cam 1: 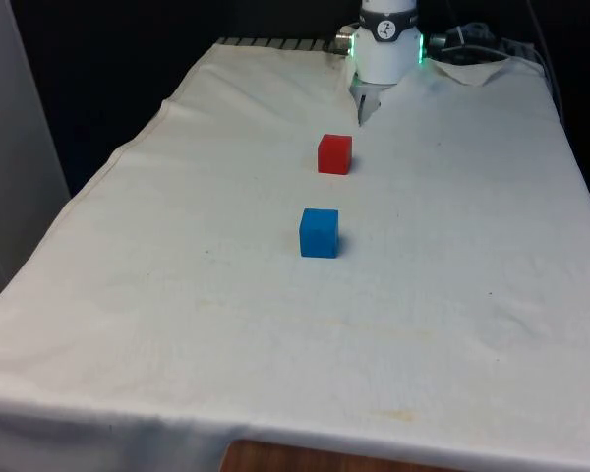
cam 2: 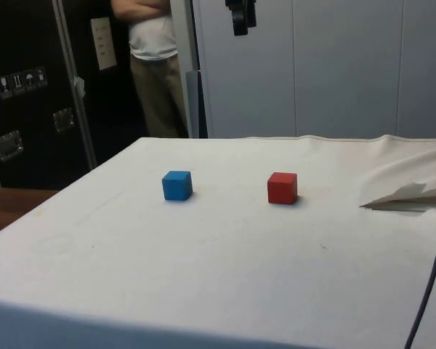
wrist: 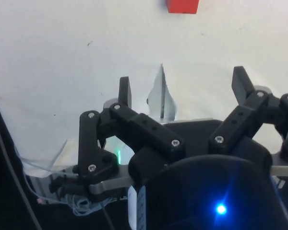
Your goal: Stack the two cubes.
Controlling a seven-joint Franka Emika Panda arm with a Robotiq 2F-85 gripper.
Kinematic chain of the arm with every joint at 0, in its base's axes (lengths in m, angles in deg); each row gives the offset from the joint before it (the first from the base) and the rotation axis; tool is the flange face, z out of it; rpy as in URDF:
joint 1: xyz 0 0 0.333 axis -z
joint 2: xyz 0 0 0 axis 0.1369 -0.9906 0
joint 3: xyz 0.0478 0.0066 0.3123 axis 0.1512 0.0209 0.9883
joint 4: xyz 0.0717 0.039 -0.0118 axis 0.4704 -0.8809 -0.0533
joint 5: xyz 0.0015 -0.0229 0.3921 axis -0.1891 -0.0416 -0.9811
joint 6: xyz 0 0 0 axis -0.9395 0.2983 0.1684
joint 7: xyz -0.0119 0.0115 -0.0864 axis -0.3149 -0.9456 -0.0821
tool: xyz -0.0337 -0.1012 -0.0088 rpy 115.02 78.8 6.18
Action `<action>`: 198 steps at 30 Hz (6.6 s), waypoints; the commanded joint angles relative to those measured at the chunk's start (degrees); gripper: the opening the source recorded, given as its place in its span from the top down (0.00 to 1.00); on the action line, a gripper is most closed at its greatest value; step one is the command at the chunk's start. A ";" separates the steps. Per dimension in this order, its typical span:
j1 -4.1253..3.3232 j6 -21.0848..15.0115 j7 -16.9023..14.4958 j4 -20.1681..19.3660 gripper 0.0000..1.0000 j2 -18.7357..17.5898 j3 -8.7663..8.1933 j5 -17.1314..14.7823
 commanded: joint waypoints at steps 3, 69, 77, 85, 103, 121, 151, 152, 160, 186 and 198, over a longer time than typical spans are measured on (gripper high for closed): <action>0.00 -0.52 0.11 -1.09 0.00 0.92 0.00 0.23; 0.63 -25.78 0.06 -21.77 0.00 -0.29 -10.14 0.69; 0.80 -28.19 0.29 -22.06 0.00 -2.86 -10.03 0.34; 0.46 -34.32 -0.06 -22.40 0.00 -9.17 -10.20 -1.66; 0.23 -42.17 -2.18 -23.55 0.00 -16.67 -10.08 -4.53; 0.40 -45.72 -5.39 -23.32 0.00 -21.26 -9.57 -7.85; 0.46 -48.76 -5.10 -23.03 0.00 -26.24 -9.40 -7.33; 0.46 -48.76 -5.16 -23.03 0.00 -26.30 -9.40 -7.45; 0.46 -48.64 -4.87 -22.23 0.00 -27.16 -9.51 -6.99; 0.92 -56.67 -5.56 -22.57 0.00 -32.26 -8.02 -9.17; 0.52 -56.38 -5.04 -22.35 0.00 -32.60 -8.71 -8.19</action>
